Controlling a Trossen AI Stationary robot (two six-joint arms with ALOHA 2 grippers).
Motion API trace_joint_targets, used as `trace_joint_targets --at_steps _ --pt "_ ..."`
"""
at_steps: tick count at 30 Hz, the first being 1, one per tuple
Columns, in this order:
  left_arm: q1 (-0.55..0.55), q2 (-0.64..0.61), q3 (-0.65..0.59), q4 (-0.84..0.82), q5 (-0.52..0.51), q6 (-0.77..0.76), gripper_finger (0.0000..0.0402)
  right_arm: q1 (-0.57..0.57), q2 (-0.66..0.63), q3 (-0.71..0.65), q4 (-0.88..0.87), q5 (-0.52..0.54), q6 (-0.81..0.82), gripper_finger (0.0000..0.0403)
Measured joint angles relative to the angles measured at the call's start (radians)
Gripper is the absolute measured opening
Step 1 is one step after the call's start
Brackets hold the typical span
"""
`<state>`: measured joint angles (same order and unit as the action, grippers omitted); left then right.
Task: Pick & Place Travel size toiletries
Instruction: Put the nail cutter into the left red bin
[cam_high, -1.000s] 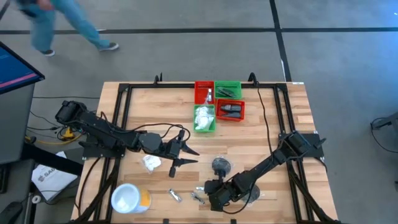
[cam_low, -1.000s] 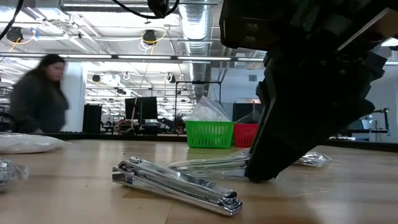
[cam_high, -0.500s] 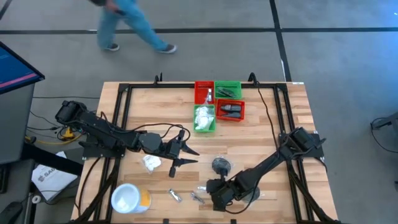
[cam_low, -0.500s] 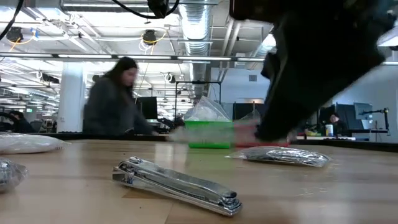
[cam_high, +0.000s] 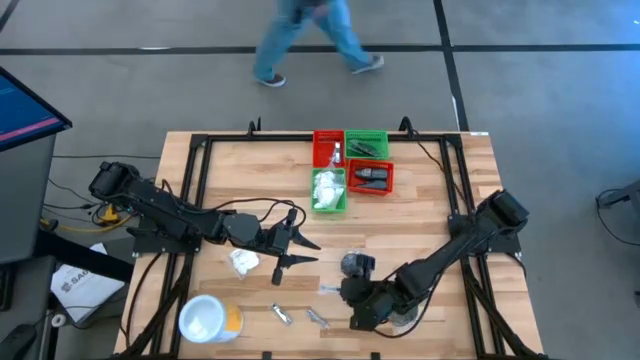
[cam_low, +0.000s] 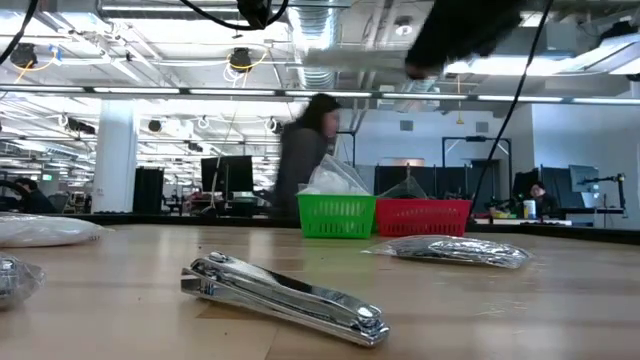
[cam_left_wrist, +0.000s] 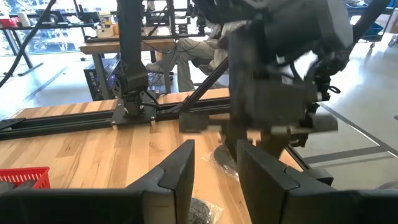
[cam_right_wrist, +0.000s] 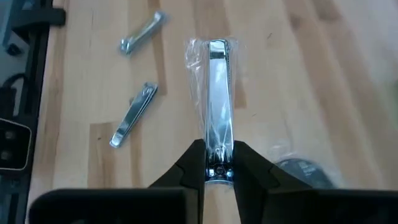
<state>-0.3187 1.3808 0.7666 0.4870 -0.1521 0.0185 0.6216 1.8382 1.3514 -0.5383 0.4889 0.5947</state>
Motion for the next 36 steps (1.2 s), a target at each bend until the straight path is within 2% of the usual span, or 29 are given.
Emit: trace_joint_targets --at_steps 12,27,36 --pt "0.0 0.0 0.0 0.003 0.0 0.0 0.0114 -0.009 -0.131 0.0 -0.008 0.113 -0.106 0.0043" --pt "0.0 0.0 0.0 0.008 0.0 0.0 0.0114 -0.061 -0.147 0.002 -0.037 0.118 -0.153 0.0043" --pt "0.0 0.0 0.0 0.01 0.0 0.0 0.0114 -0.073 -0.153 0.055 -0.039 0.118 -0.227 0.0043"
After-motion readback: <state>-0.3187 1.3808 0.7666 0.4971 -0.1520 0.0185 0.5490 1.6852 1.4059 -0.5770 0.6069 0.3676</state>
